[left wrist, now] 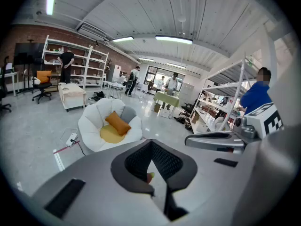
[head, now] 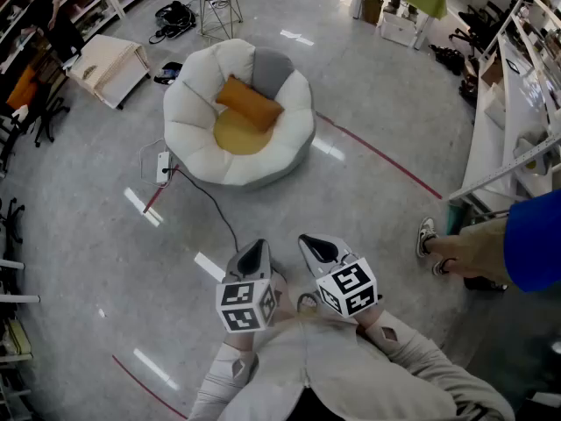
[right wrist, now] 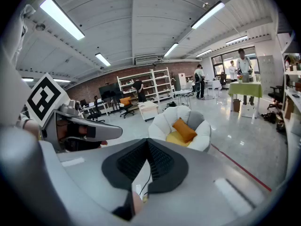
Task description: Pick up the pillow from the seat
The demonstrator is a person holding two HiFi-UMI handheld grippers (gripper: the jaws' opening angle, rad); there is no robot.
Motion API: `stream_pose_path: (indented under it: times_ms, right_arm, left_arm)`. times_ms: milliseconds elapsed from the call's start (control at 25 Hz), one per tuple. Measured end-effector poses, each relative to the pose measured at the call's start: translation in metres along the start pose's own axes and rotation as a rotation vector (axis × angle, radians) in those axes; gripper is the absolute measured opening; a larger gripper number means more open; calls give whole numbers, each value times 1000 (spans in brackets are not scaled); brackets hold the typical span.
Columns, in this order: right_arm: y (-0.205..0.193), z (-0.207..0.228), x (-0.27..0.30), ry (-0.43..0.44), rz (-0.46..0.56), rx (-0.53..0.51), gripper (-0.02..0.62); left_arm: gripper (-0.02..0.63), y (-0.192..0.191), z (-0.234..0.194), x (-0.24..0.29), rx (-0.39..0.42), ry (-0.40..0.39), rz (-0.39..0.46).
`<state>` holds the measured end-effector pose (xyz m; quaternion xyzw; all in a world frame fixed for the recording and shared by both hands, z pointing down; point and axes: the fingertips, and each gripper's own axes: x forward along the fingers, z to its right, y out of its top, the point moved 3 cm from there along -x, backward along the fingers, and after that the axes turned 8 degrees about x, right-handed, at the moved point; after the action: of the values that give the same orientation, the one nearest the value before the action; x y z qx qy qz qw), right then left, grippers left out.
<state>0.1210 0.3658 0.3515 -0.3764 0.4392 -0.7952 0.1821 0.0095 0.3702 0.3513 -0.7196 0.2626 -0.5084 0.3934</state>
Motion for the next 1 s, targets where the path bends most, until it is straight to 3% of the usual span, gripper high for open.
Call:
stream_pose_path:
  times_ms: [360, 1000]
  right_arm:
    - [-3, -43, -46, 33, 38, -49, -2]
    - [-27, -73, -80, 131, 28, -85, -2]
  left_arm:
    - [6, -22, 32, -59, 39, -31, 3]
    - [6, -46, 39, -100, -27, 77, 56]
